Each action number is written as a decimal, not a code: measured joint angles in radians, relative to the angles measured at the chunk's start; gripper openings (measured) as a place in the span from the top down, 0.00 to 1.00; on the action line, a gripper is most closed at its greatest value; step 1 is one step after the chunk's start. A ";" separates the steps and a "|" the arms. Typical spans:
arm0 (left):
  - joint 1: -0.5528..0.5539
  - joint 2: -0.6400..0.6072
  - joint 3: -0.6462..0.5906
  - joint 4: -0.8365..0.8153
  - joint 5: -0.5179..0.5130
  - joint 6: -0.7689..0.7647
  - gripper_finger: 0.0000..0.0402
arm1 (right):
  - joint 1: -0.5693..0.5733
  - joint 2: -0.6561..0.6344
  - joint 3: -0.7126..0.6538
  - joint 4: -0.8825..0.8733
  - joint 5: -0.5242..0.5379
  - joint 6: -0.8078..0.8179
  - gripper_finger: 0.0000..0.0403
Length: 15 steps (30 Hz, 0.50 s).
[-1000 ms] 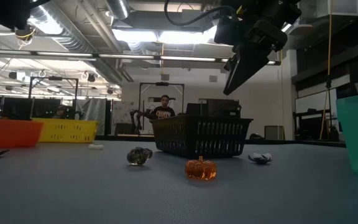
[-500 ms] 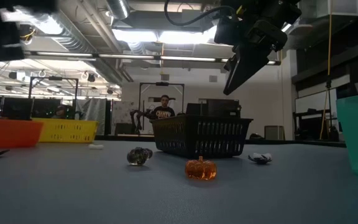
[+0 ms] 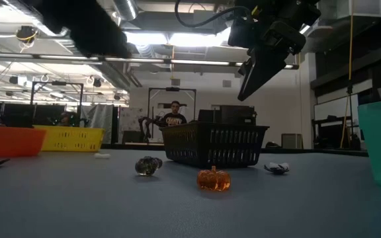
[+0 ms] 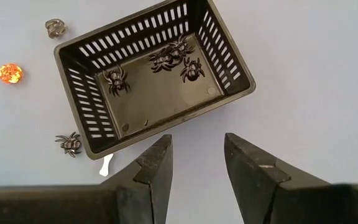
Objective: Sort Halloween decoration
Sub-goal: Put the black skull toy into the bottom yellow bin
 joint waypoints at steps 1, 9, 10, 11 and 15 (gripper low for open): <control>0.013 0.023 0.000 0.035 0.010 0.031 0.57 | 0.000 0.000 0.000 0.000 0.000 0.000 0.64; 0.086 0.231 0.000 0.287 0.139 0.156 0.57 | 0.000 0.000 0.000 0.004 0.000 0.000 0.64; 0.091 0.259 0.000 0.324 0.166 0.157 0.57 | 0.000 0.000 0.000 0.004 0.000 0.000 0.64; 0.093 0.285 0.000 0.352 0.194 0.157 0.57 | 0.000 0.000 0.000 0.004 0.000 0.000 0.64; 0.092 0.361 0.000 0.429 0.233 0.155 0.57 | 0.000 0.000 0.000 0.004 0.000 0.000 0.64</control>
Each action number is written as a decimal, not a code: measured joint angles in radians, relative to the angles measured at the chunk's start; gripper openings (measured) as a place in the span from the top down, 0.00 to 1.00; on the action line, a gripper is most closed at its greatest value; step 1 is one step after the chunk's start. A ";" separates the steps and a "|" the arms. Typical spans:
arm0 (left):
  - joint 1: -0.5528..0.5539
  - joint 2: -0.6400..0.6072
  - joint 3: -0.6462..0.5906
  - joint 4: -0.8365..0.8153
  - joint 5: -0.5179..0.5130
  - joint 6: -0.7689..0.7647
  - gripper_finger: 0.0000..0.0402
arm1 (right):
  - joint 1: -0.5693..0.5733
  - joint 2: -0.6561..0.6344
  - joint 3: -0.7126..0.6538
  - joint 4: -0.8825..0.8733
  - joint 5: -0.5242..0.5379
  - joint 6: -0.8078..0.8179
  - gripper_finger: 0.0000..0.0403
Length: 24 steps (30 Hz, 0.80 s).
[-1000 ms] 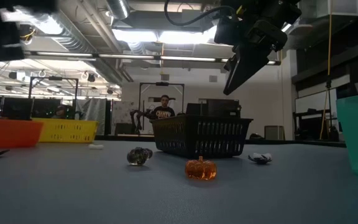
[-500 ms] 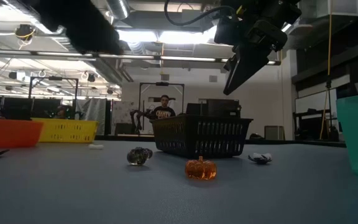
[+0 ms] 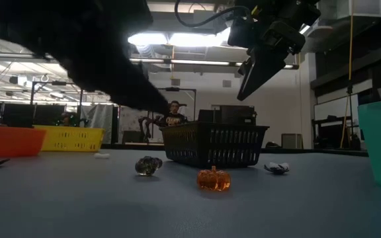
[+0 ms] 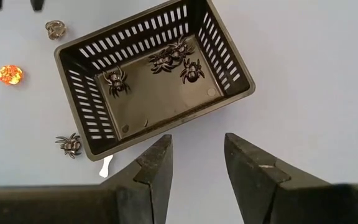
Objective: Sort Halloween decoration
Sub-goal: Put the black skull toy into the bottom yellow bin
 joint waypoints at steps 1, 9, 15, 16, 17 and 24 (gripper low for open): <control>-0.002 0.013 0.000 0.006 0.000 0.000 0.57 | 0.000 0.000 0.000 0.000 0.000 0.000 0.64; -0.003 0.112 -0.001 0.008 0.010 -0.005 0.57 | 0.000 0.000 0.000 0.000 0.000 0.000 0.64; -0.003 0.160 0.000 0.020 0.023 -0.009 0.57 | 0.000 0.000 0.000 0.000 0.000 -0.001 0.64; -0.004 0.163 0.000 0.020 0.023 -0.009 0.57 | 0.000 0.000 0.000 0.000 0.000 -0.002 0.64; -0.004 0.168 0.000 0.020 0.023 -0.009 0.57 | 0.000 0.000 0.000 0.000 0.000 -0.002 0.64; -0.006 0.171 0.000 0.019 0.025 -0.008 0.63 | 0.000 0.000 0.000 0.000 0.000 -0.002 0.64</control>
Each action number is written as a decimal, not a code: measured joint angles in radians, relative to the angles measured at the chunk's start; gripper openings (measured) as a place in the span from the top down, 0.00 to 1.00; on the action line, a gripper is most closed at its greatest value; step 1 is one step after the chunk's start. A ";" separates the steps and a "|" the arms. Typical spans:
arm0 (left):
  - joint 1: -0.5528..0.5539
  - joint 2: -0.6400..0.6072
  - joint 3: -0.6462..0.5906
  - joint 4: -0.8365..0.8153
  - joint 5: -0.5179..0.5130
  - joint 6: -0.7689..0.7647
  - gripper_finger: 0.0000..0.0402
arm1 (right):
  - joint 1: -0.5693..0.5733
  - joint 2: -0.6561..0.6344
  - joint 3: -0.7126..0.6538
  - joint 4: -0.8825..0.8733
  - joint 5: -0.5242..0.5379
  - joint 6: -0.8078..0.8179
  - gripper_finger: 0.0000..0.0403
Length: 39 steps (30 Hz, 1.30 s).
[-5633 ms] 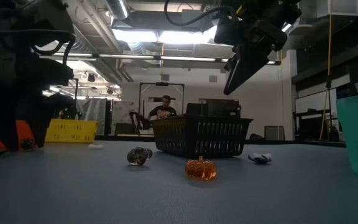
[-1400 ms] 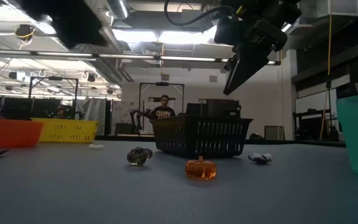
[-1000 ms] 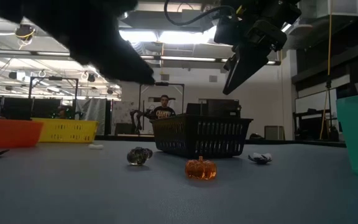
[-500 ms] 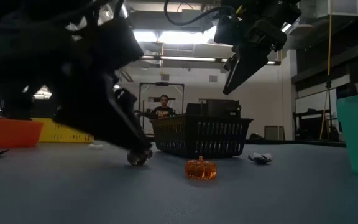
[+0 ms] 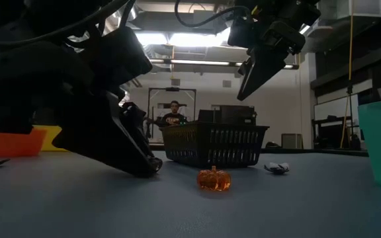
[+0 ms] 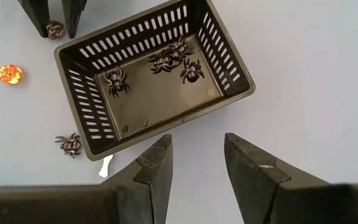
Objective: Sort Halloween decoration
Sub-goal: Put the black skull toy into the bottom yellow bin
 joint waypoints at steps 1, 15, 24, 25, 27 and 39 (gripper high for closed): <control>0.000 0.000 0.000 -0.001 0.001 0.000 0.65 | 0.000 0.000 0.000 0.000 0.000 0.000 0.64; 0.000 0.000 0.000 -0.007 0.001 0.000 0.80 | 0.000 0.000 0.000 0.000 0.000 -0.001 0.64; 0.000 -0.002 0.000 -0.011 0.001 0.001 0.81 | 0.000 0.000 0.000 0.000 0.000 -0.001 0.64; 0.000 -0.004 -0.001 -0.010 0.001 0.001 0.81 | 0.000 0.000 0.000 0.000 0.000 -0.001 0.64; 0.000 -0.015 -0.002 -0.013 0.002 0.006 0.81 | 0.000 0.000 0.000 0.000 0.000 -0.001 0.64; 0.002 -0.212 -0.003 -0.188 -0.009 0.008 0.81 | 0.000 0.000 0.000 0.003 0.001 -0.001 0.64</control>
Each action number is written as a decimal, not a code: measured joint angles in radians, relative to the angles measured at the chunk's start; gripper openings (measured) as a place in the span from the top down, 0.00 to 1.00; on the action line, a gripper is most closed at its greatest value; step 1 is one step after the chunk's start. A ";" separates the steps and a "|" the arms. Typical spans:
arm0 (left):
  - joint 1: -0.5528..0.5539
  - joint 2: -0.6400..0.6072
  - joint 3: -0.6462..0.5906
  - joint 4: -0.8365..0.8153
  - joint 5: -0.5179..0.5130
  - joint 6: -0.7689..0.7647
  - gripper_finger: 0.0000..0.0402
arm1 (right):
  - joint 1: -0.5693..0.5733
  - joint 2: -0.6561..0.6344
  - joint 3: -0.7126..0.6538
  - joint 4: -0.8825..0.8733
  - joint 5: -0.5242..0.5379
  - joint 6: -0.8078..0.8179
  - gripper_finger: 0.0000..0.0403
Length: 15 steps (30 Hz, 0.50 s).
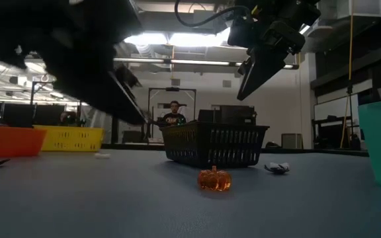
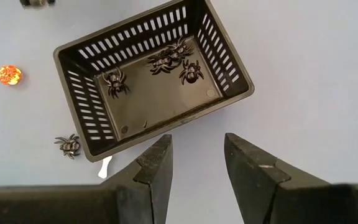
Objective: Sort Halloween decoration
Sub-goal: Put the black skull toy into the bottom yellow bin
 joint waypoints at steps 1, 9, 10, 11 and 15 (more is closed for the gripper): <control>0.000 -0.030 0.000 -0.039 0.000 0.000 0.81 | 0.000 0.000 0.000 0.000 0.000 0.000 0.64; 0.002 -0.307 0.000 -0.379 -0.001 -0.045 0.81 | 0.000 0.000 0.000 0.014 0.000 0.000 0.64; 0.002 -0.337 0.000 -0.416 0.001 -0.070 0.81 | 0.000 0.000 0.000 0.021 0.000 0.000 0.64; 0.002 -0.366 0.000 -0.451 0.006 -0.098 0.81 | 0.000 0.000 0.000 0.028 0.000 0.000 0.64; -0.007 -0.460 0.001 -0.575 0.120 -0.253 0.81 | 0.000 0.000 0.000 0.046 0.000 0.000 0.64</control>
